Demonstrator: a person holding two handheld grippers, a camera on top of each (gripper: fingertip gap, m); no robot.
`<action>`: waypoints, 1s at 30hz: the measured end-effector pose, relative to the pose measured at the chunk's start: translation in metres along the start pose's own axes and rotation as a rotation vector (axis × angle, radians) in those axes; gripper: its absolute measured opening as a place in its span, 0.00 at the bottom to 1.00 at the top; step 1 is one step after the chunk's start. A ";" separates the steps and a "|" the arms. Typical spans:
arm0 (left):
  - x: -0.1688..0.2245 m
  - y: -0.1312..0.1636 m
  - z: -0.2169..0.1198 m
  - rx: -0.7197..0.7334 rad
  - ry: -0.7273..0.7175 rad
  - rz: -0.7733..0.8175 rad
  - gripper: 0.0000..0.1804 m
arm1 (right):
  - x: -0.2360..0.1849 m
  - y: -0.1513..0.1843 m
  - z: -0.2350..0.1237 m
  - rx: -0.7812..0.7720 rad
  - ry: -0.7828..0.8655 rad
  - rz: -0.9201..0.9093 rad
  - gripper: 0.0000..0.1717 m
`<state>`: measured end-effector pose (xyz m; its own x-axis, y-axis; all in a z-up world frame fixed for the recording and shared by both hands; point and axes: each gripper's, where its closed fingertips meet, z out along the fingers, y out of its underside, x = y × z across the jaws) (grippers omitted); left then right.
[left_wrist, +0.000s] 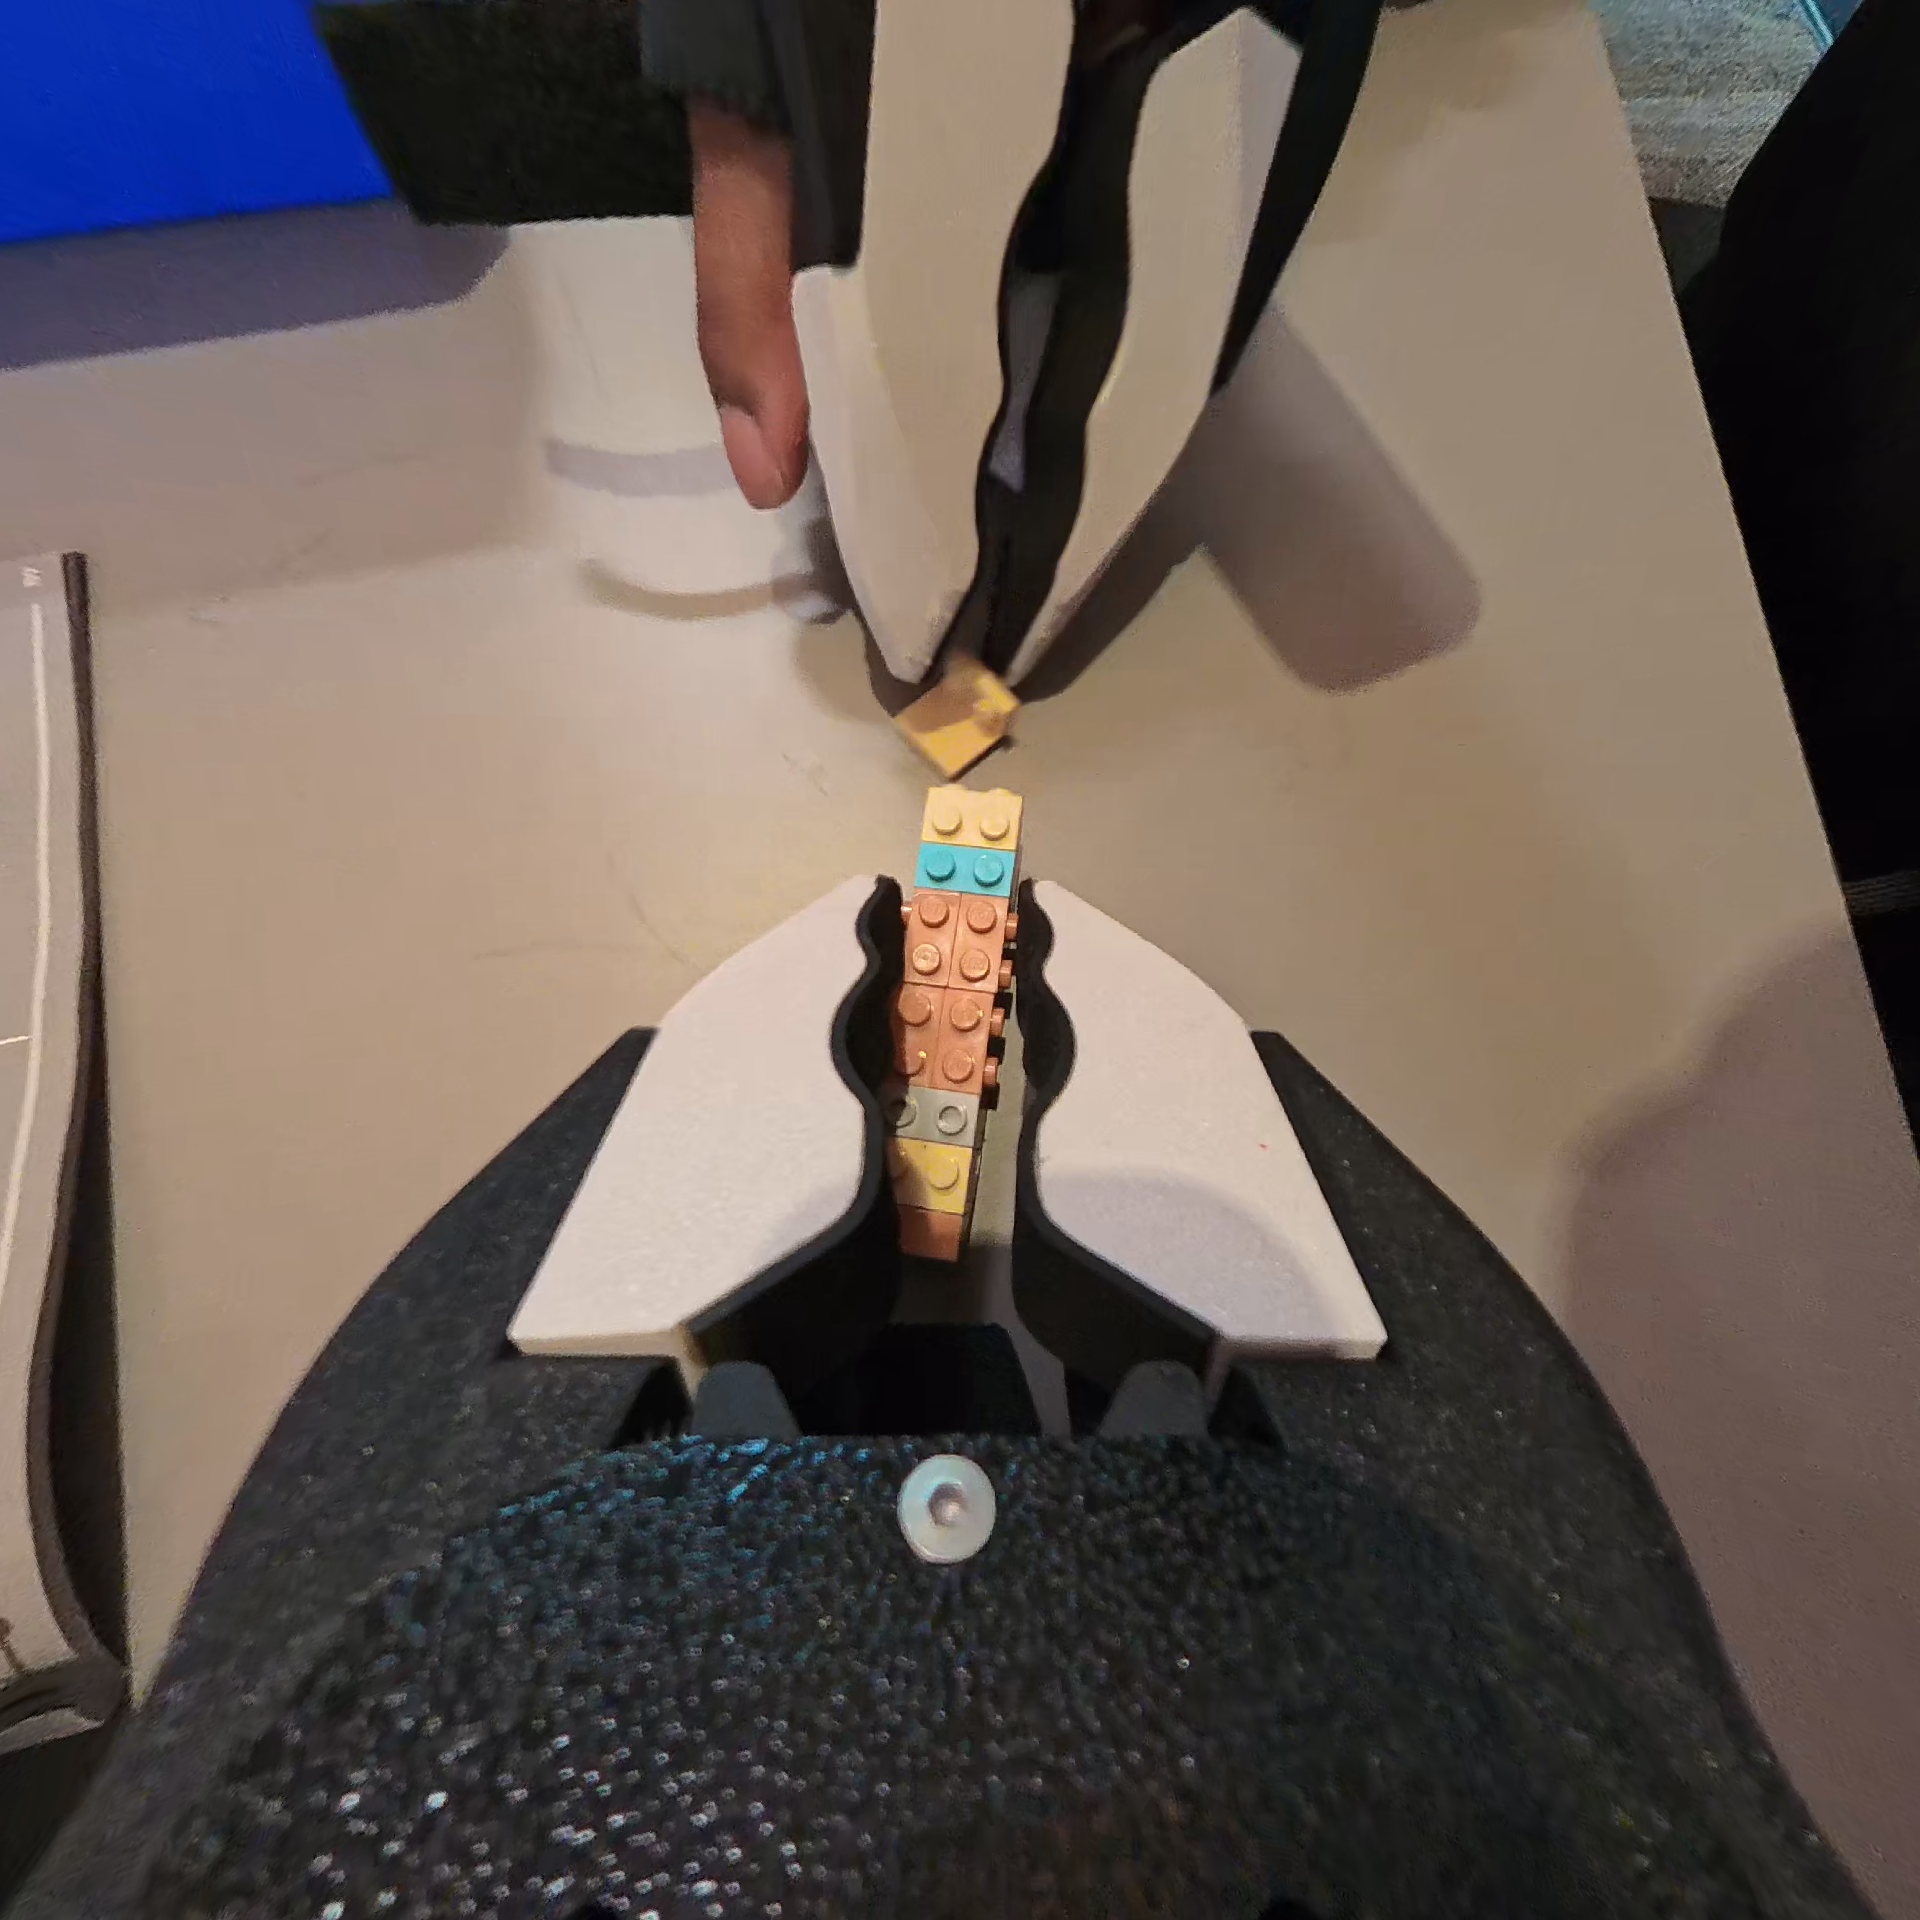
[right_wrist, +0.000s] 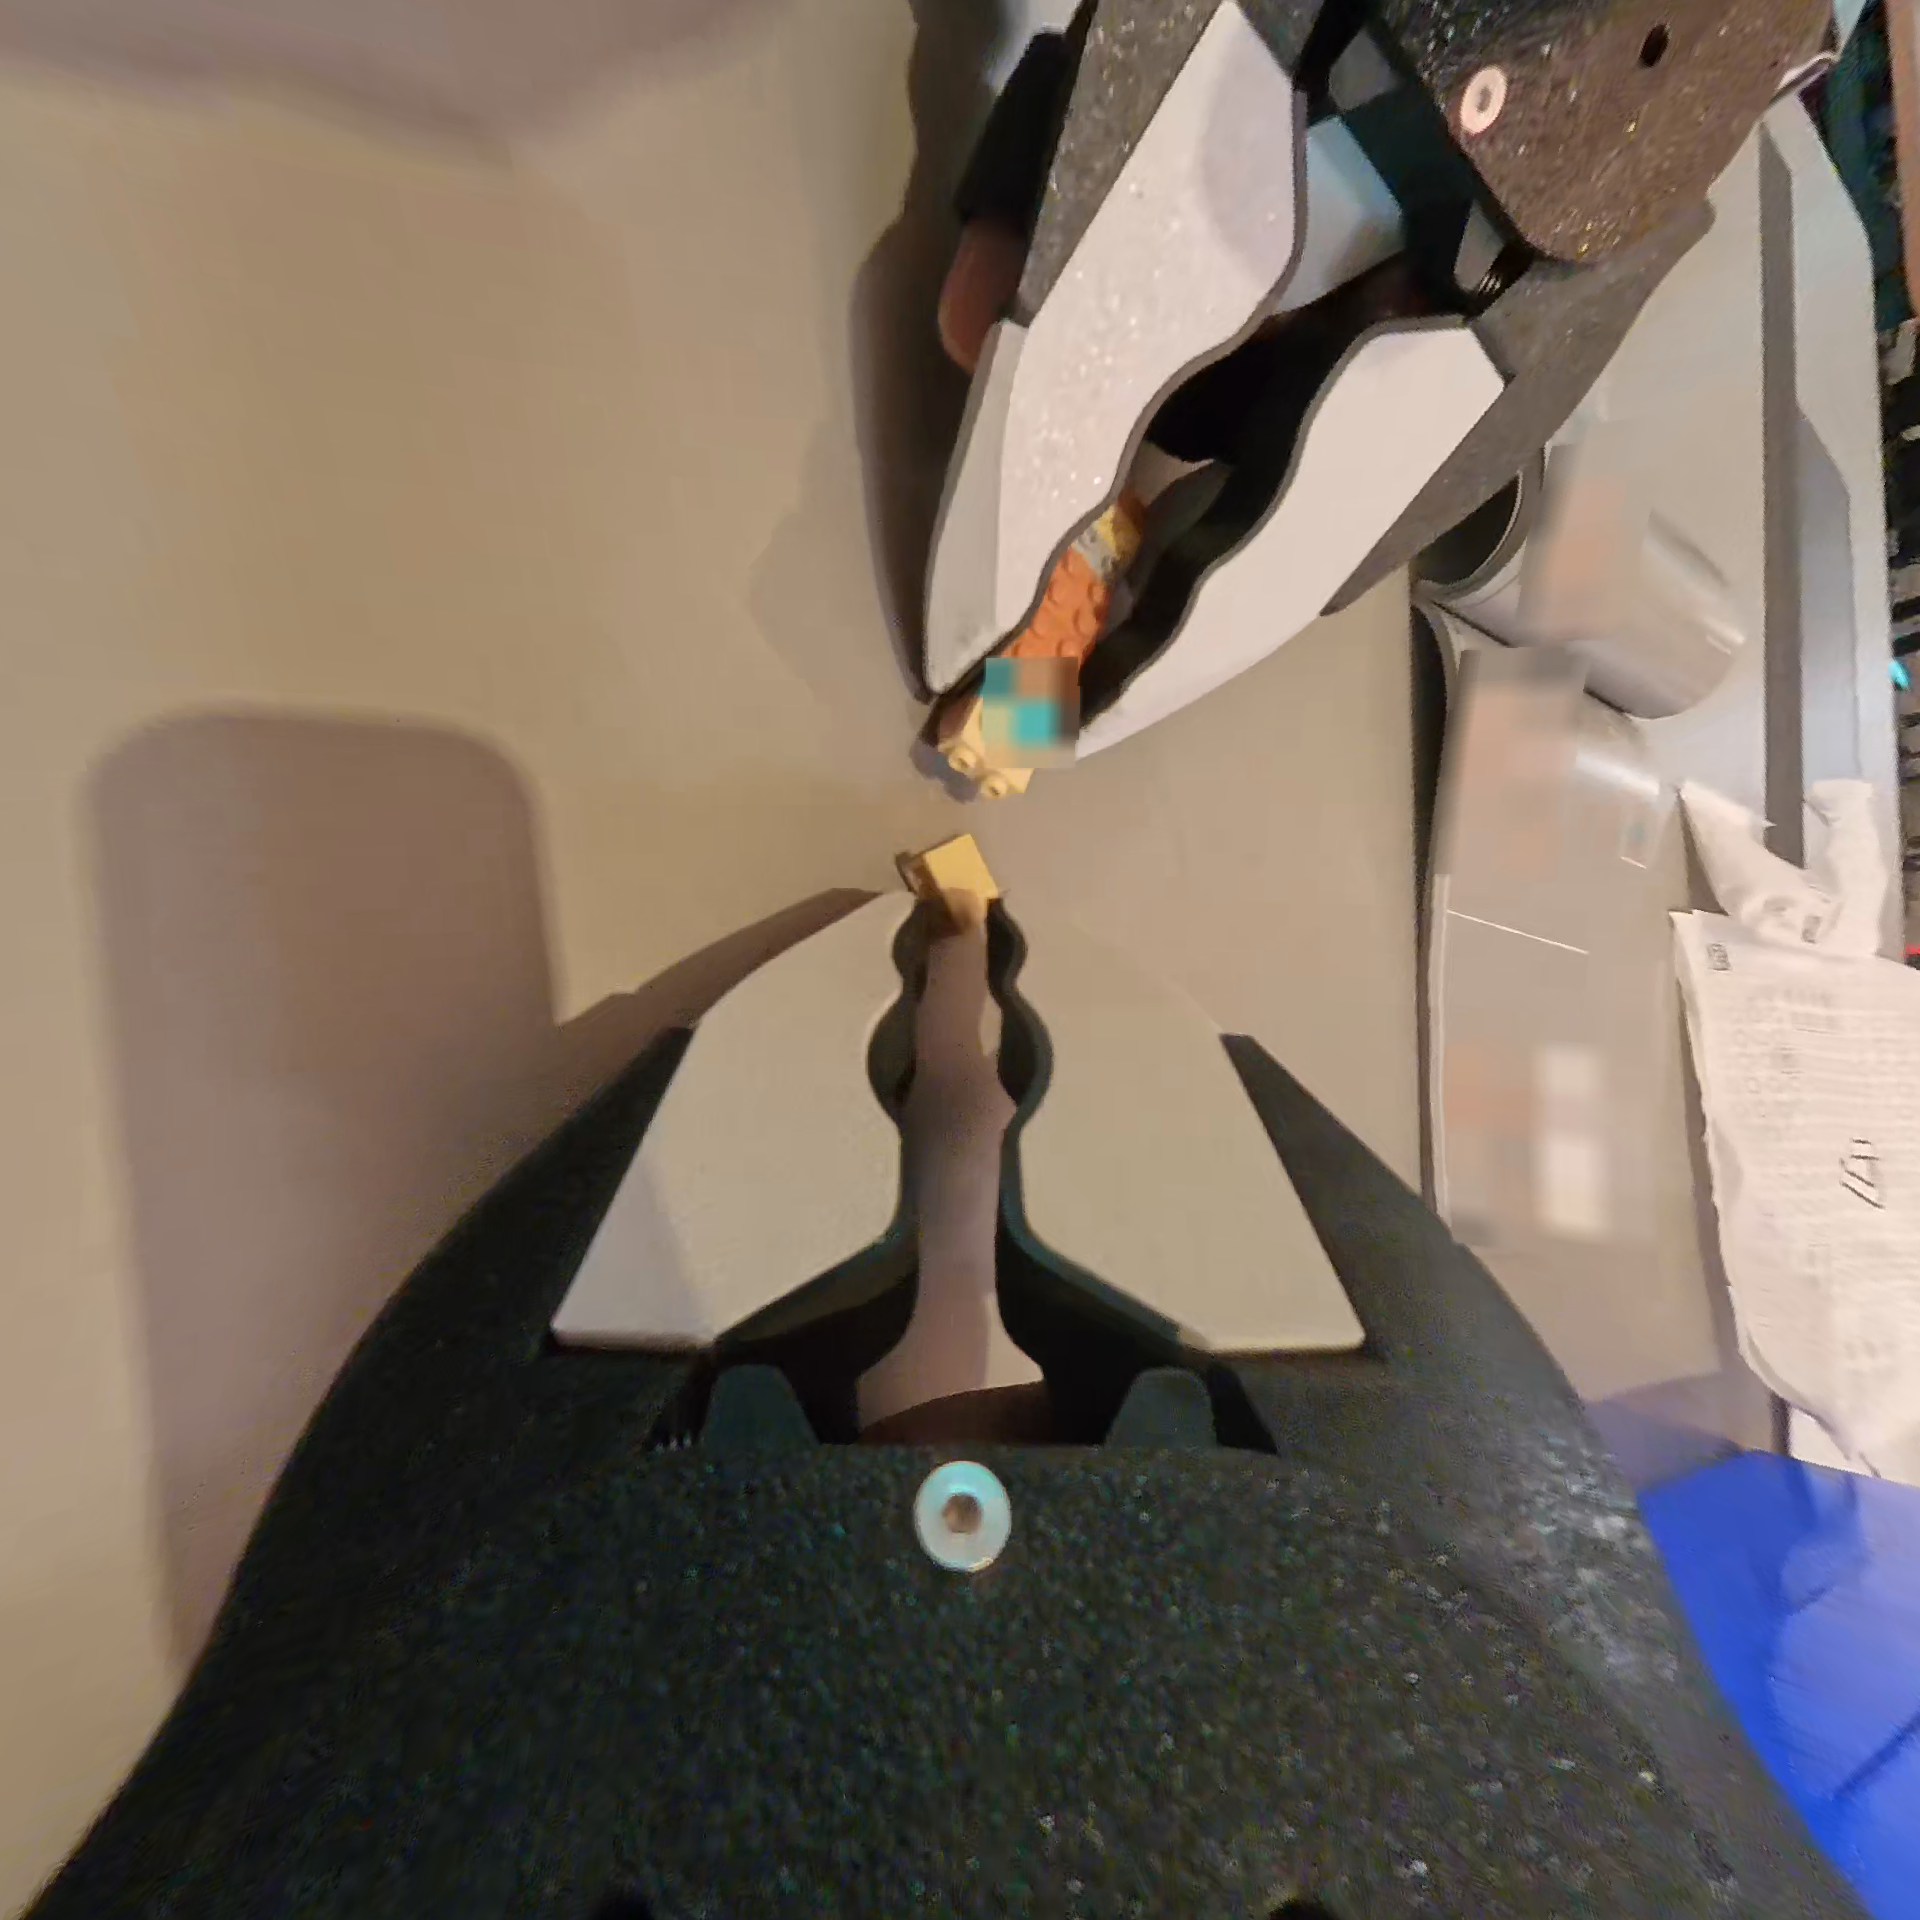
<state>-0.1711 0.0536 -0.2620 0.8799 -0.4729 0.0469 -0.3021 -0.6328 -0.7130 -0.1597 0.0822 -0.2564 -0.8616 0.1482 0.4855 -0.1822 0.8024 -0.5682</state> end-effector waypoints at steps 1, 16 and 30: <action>0.001 0.000 0.000 0.000 0.003 0.002 0.11 | 0.002 0.001 0.001 -0.012 0.015 -0.010 0.03; 0.003 0.000 0.003 -0.013 -0.015 -0.018 0.12 | 0.027 -0.010 -0.003 0.015 0.195 -0.043 0.02; -0.014 -0.026 -0.024 0.198 0.003 -0.221 0.18 | 0.041 -0.020 -0.007 0.024 0.409 -0.257 0.02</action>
<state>-0.1838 0.0620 -0.2277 0.9151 -0.3391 0.2183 -0.0257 -0.5891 -0.8076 -0.1885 0.0759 -0.2204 -0.5310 0.1659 0.8310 -0.3795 0.8303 -0.4082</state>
